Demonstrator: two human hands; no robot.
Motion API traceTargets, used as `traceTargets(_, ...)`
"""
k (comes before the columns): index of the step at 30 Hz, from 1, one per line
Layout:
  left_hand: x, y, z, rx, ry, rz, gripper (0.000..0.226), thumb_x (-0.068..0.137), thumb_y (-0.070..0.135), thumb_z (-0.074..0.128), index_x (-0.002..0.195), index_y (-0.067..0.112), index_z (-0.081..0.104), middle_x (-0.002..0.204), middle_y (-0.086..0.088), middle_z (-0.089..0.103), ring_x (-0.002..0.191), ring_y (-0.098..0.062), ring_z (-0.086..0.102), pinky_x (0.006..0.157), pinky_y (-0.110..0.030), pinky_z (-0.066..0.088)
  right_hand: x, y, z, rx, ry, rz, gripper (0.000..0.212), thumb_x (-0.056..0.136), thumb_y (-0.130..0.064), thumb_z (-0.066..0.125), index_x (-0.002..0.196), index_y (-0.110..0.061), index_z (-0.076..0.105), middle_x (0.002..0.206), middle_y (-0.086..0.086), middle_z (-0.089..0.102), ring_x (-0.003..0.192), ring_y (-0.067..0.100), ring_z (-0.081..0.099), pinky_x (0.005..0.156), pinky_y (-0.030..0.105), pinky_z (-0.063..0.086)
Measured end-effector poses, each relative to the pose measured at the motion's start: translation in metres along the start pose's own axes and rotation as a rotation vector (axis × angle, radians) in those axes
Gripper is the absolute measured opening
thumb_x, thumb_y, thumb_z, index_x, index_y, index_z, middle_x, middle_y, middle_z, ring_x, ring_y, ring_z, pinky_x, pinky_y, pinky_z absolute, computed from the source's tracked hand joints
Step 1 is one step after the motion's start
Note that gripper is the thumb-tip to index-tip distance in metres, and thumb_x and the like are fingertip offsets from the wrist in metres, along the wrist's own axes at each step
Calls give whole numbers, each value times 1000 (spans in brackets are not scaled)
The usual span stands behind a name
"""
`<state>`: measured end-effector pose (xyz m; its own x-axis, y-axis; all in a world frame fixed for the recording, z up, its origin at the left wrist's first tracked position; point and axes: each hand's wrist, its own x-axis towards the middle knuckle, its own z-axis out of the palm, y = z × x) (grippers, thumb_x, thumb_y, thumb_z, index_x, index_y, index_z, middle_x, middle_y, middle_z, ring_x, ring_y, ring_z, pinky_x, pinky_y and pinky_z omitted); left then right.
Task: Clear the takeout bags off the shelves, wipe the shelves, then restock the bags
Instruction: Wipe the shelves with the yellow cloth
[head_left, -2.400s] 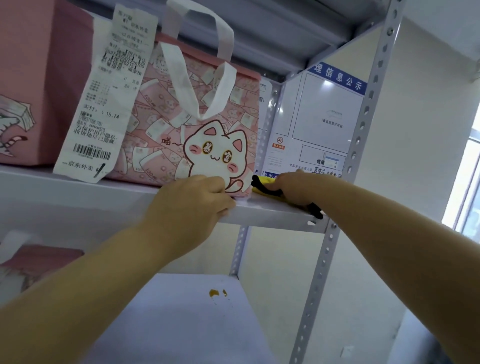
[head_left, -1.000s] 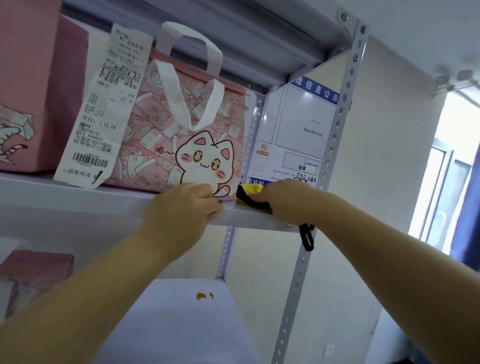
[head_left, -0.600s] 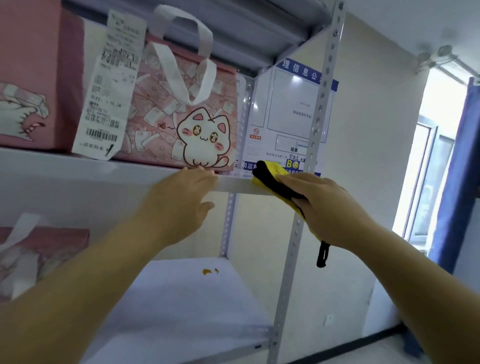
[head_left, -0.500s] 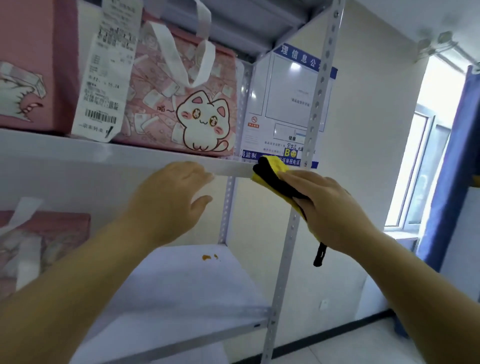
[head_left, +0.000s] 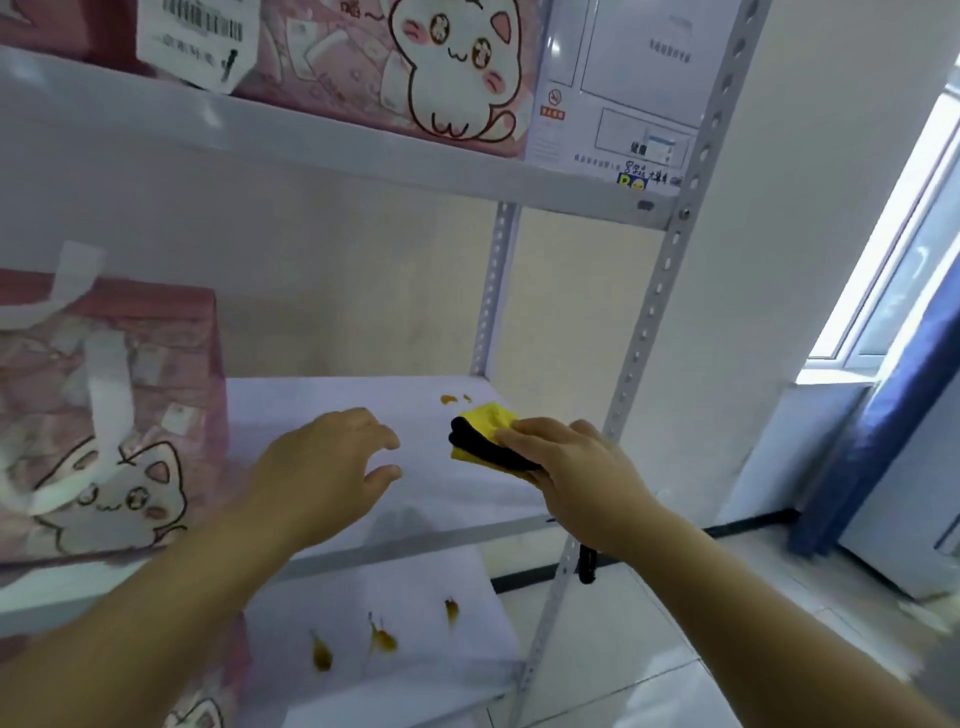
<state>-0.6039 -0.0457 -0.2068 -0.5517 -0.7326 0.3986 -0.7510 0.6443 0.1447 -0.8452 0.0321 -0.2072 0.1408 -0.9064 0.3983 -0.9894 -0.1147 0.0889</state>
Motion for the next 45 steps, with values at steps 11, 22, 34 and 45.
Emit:
traceTargets(11, 42, -28, 85, -32, -217, -182, 42, 92, 46, 47, 130, 29, 48, 133, 10, 46, 120, -13, 46, 93, -30, 44, 48, 11, 102, 10, -534, 93, 45, 100, -44, 18, 144, -47, 11, 157, -5, 8, 125, 35, 27, 98, 48, 28)
traceTargets(22, 104, -64, 123, 13, -351, -283, 48, 93, 49, 41, 138, 30, 39, 144, 7, 37, 128, -19, 39, 102, -35, 38, 141, 54, 159, 29, -438, 483, 48, 94, -21, 33, 135, -46, 26, 141, 2, 28, 116, 35, 30, 90, 47, 28)
traceTargets(34, 119, -90, 139, 34, -333, -242, 72, 73, 70, 19, 115, 29, 61, 128, 10, 52, 116, -15, 52, 92, -29, 41, 244, 76, 204, 87, -424, 483, 36, 96, -35, 34, 131, -32, 39, 140, 5, 34, 118, 36, 32, 95, 45, 28)
traceTargets(45, 113, -88, 142, 13, -272, -246, 95, 55, 69, -2, 122, 35, 56, 130, 12, 51, 122, -12, 49, 94, -28, 42, 234, 64, 202, 195, -401, 228, 44, 96, -32, 32, 137, -48, 33, 146, -7, 35, 126, 33, 30, 95, 44, 34)
